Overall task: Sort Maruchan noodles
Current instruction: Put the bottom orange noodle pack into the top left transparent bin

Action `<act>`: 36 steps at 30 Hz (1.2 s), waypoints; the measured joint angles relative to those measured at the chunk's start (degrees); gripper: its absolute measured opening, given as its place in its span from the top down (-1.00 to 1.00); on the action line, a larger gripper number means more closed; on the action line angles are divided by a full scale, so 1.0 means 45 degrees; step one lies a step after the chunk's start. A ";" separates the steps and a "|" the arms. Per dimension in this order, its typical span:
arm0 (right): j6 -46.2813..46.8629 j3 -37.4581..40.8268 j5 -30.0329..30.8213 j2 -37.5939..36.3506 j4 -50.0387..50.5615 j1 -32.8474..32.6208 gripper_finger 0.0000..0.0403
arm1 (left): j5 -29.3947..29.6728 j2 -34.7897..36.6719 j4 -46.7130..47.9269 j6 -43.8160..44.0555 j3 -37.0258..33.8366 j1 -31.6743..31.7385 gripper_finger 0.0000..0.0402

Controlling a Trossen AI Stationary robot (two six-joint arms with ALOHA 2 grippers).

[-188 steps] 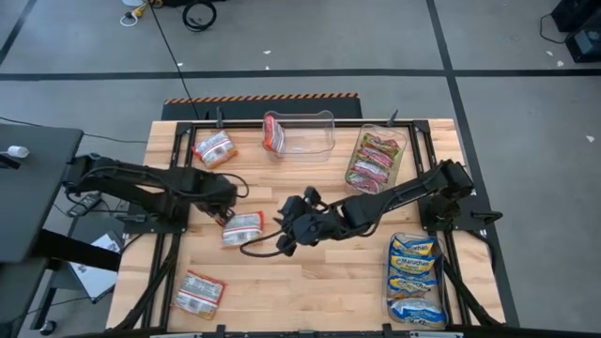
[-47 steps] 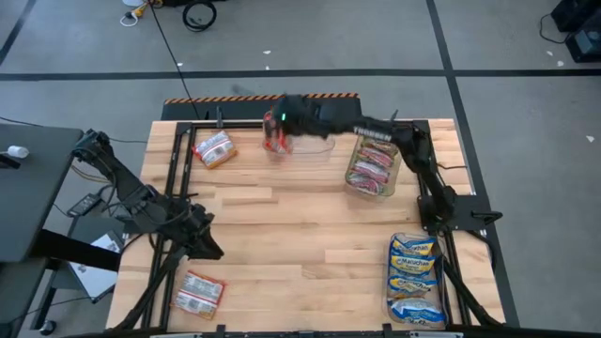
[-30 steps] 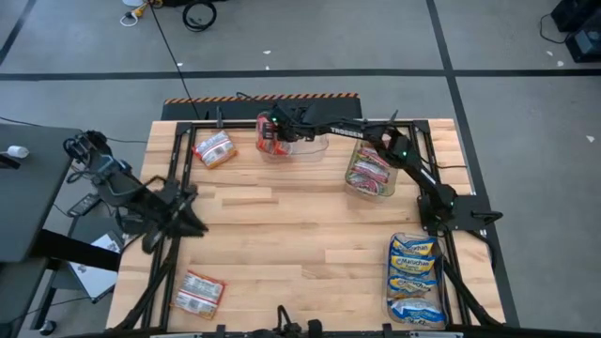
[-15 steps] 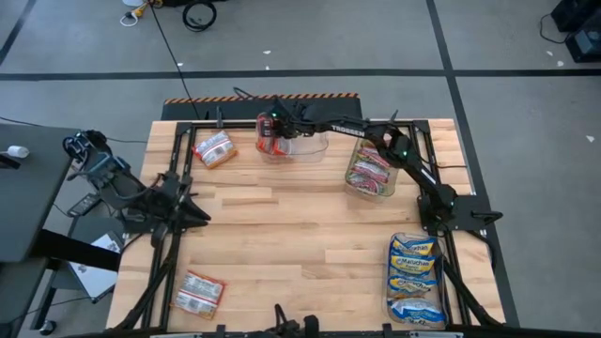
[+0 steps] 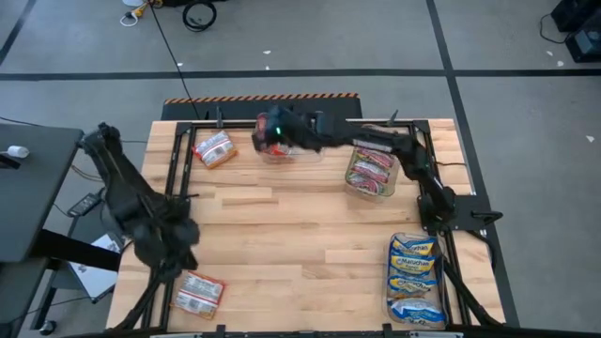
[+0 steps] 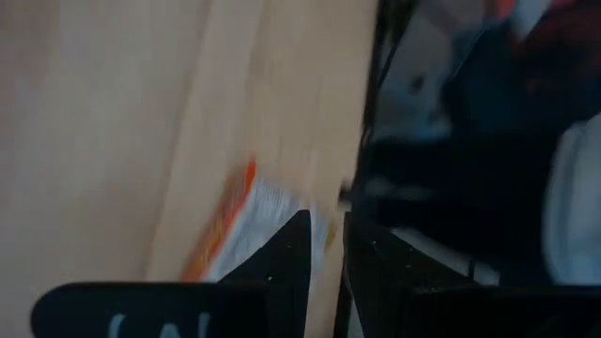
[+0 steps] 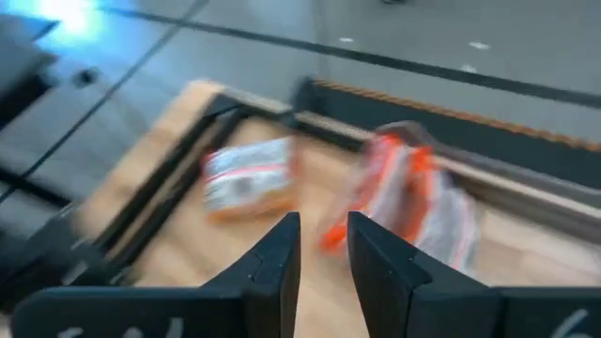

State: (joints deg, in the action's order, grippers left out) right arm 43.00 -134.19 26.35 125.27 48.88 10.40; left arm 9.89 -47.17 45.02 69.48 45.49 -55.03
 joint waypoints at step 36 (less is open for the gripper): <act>-0.3035 0.0038 0.0501 -0.2524 0.3349 -0.7876 0.53 | -0.0079 -0.8654 -0.9374 -0.0526 -0.0325 0.5666 0.64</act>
State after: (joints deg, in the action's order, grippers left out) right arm 29.34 -134.02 28.61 113.91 63.95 -25.04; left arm 9.54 -86.12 2.84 67.11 44.02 -29.54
